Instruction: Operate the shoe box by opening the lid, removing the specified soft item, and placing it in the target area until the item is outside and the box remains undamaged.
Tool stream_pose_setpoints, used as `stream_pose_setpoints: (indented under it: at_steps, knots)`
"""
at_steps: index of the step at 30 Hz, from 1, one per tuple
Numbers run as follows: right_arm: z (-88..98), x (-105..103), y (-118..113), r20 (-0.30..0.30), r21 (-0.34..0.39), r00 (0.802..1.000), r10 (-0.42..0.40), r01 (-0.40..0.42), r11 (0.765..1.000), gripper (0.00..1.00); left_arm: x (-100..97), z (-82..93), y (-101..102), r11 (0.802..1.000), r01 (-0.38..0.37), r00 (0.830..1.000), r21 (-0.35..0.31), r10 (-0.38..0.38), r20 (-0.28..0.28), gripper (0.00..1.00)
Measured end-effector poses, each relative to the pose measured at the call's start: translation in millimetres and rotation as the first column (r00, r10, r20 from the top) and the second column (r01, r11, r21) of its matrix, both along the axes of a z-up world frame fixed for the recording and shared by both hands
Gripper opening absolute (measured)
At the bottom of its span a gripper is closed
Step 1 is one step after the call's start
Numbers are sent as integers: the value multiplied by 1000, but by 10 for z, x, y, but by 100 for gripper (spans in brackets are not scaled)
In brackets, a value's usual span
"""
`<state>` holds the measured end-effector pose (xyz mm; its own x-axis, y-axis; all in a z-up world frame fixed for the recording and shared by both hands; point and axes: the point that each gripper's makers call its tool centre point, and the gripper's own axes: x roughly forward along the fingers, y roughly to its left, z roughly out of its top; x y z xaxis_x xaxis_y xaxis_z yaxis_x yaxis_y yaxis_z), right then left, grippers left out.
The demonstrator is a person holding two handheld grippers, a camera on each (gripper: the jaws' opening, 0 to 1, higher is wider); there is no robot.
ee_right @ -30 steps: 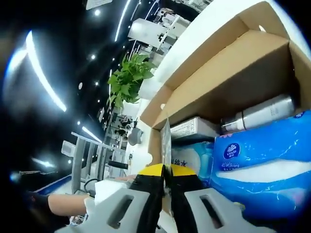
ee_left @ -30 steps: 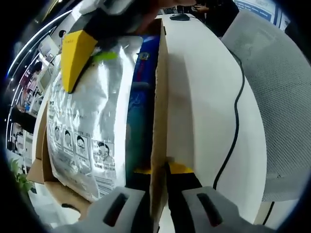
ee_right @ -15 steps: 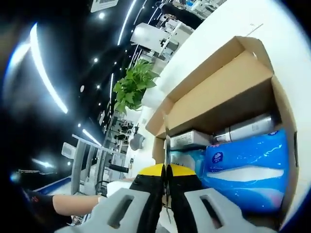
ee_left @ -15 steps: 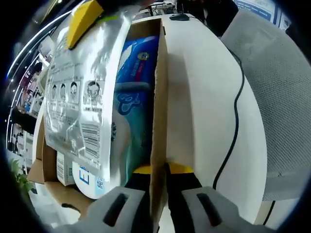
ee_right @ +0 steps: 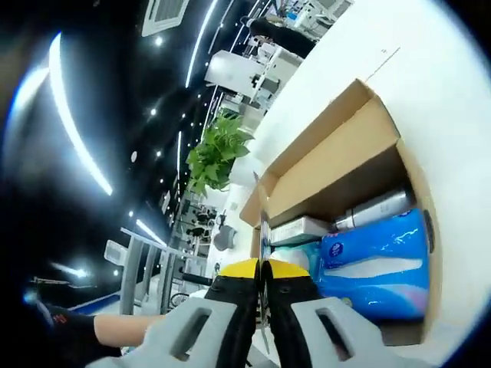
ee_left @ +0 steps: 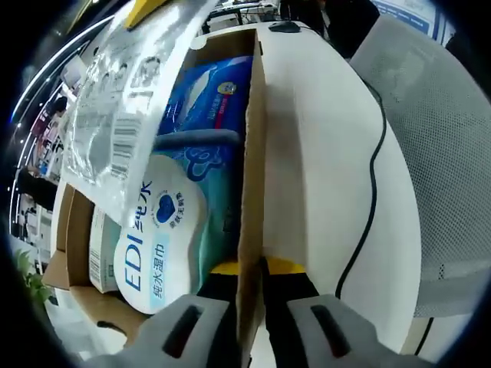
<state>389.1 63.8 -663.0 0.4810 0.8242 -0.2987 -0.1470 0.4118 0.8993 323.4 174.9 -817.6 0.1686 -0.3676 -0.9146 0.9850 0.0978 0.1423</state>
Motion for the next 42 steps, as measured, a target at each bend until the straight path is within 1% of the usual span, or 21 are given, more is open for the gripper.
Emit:
stream_pose_setpoints:
  at_steps: [1, 2, 3, 4, 6, 9, 10, 12, 13, 16, 19, 21, 22, 24, 32, 35, 38, 42]
  knots:
    - [56, 29, -38, 9, 20, 1000, -26, 26, 999, 0, 1, 2, -2, 1000, 1, 1000, -1, -1, -1, 3]
    - [79, 35, -62, 10, 28, 999, -34, 34, 999, 0, 1, 4, -4, 1000, 4, 1000, -1, -4, 0, 3]
    - [100, 40, -98, 1, 39, 999, -45, 45, 998, 0, 1, 4, -4, 1000, 4, 1000, -1, -4, 0, 3]
    - [112, 42, -119, -4, 45, 999, -53, 53, 998, 0, 2, 5, -4, 1000, 3, 1000, -1, -3, 0, 3]
    - [126, 38, -165, 3, 44, 998, -66, 65, 997, 0, 3, 4, -4, 1000, 1, 1000, -1, -1, 2, 3]
    - [124, 19, -209, -8, 57, 997, -79, 79, 995, 0, 6, 3, -4, 1000, 3, 1000, -2, -3, 2, 3]
    - [150, 28, -231, -8, 79, 995, -103, 103, 992, 0, 6, 5, -1, 1000, 2, 1000, -1, -2, 1, 3]
    - [190, 18, -259, -17, 118, 992, -121, 123, 985, 0, 7, 6, 0, 1000, 0, 1000, 0, 0, 2, 3]
    - [198, 12, -270, -13, 124, 992, -125, 126, 984, 0, 8, 5, -1, 1000, 0, 1000, 0, 0, 3, 3]
    - [234, -10, -292, -10, 141, 992, -127, 128, 982, 0, 9, 4, 0, 1000, -3, 1000, 1, 3, 2, 3]
    - [264, -42, -310, -9, 139, 992, -127, 127, 982, 0, 12, -1, 2, 1000, -6, 1000, 2, 6, -1, 3]
    - [289, -58, -333, 3, 134, 993, -117, 115, 984, 0, 9, -1, 2, 1000, -3, 1000, 2, 3, -1, 3]
    - [300, -58, -353, 9, 134, 994, -112, 110, 985, 0, 10, 1, 0, 1000, 13, 1000, 1, -13, 6, 3]
    - [317, -67, -395, 16, 137, 994, -108, 105, 985, 0, 8, 2, 2, 1000, 8, 1000, 0, -8, 4, 3]
    - [361, -115, -510, 8, 143, 996, -94, 92, 985, 0, 10, 5, 2, 1000, 1, 1000, 0, -1, 0, 3]
    - [423, -136, -567, 14, 155, 994, -108, 105, 982, 0, 9, 5, 2, 1000, 1, 1000, 0, -1, -1, 3]
    - [482, -150, -607, 8, 166, 995, -103, 101, 981, 0, 10, 5, 2, 1000, 3, 1000, -1, -3, 0, 3]
    - [577, -181, -685, 17, 170, 995, -101, 97, 981, 0, 13, -1, 4, 1000, 2, 1000, -1, -2, -1, 3]
